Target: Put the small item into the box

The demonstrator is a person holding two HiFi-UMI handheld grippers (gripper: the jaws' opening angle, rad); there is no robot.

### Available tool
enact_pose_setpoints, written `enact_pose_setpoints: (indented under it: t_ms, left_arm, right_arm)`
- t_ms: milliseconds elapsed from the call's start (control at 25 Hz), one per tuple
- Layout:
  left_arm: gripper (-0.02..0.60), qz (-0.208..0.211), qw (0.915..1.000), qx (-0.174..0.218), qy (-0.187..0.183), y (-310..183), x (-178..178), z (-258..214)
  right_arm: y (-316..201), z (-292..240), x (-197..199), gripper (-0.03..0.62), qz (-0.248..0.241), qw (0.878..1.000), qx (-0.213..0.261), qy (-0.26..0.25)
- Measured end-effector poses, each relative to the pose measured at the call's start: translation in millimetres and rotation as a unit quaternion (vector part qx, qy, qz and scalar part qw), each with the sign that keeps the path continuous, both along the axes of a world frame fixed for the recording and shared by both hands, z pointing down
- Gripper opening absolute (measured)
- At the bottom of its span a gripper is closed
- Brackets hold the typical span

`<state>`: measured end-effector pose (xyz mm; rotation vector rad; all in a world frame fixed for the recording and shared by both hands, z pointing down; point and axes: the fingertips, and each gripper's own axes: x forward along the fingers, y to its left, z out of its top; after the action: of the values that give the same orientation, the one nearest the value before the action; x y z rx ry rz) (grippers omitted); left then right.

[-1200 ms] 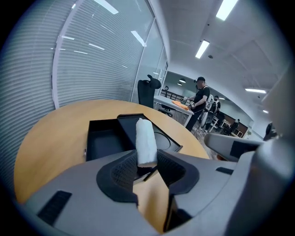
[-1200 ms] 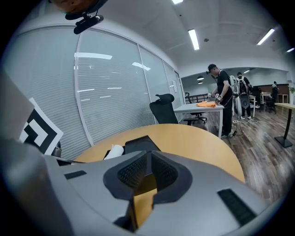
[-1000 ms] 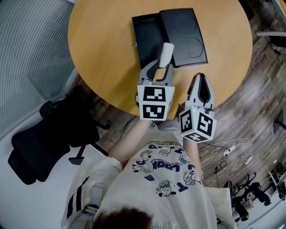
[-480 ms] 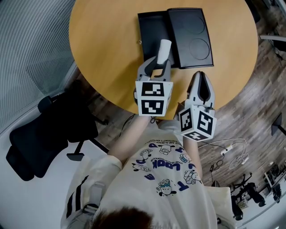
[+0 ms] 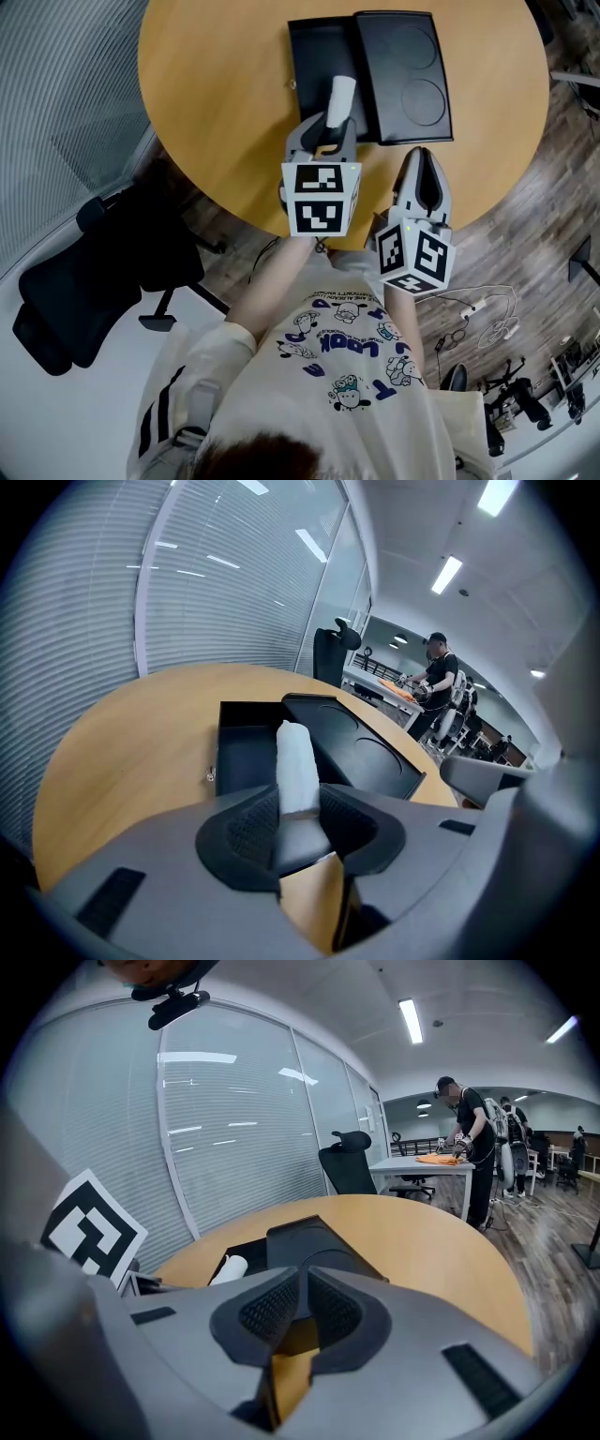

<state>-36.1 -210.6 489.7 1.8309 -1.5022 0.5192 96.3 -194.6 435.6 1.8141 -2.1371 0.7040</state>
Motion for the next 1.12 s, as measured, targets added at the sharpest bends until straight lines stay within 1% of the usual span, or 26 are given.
enact_pose_setpoints:
  t_ms: [160, 320, 800, 960, 1120]
  left_arm:
    - [0.138, -0.009, 0.9999, -0.011, -0.001, -0.3, -1.8, 6.1]
    - [0.138, -0.004, 0.9998, -0.018, -0.002, 0.2, -1.8, 9.2]
    - [0.14, 0.007, 0.9998, -0.017, -0.007, -0.5, 0.5, 7.2]
    - [0.14, 0.008, 0.9999, -0.005, -0.01, 1.7, 0.2, -0.5]
    - [0.138, 0.011, 0.9996, 0.025, -0.003, 6.7, -1.2, -22.2]
  right_arm:
    - [-1.4, 3.8, 0.2, 0.046, -0.002, 1.0, -0.005, 0.0]
    - [-2.1, 5.4, -0.4, 0.046, -0.002, 1.0, -0.007, 0.0]
    - [-1.6, 5.7, 3.4, 0.046, 0.004, 1.0, -0.009, 0.002]
    - [-0.6, -0.5, 3.1, 0.046, 0.005, 1.0, 0.0, -0.001]
    - [4.3, -16.9, -5.5, 0.046, -0.005, 1.0, 0.022, 0.006]
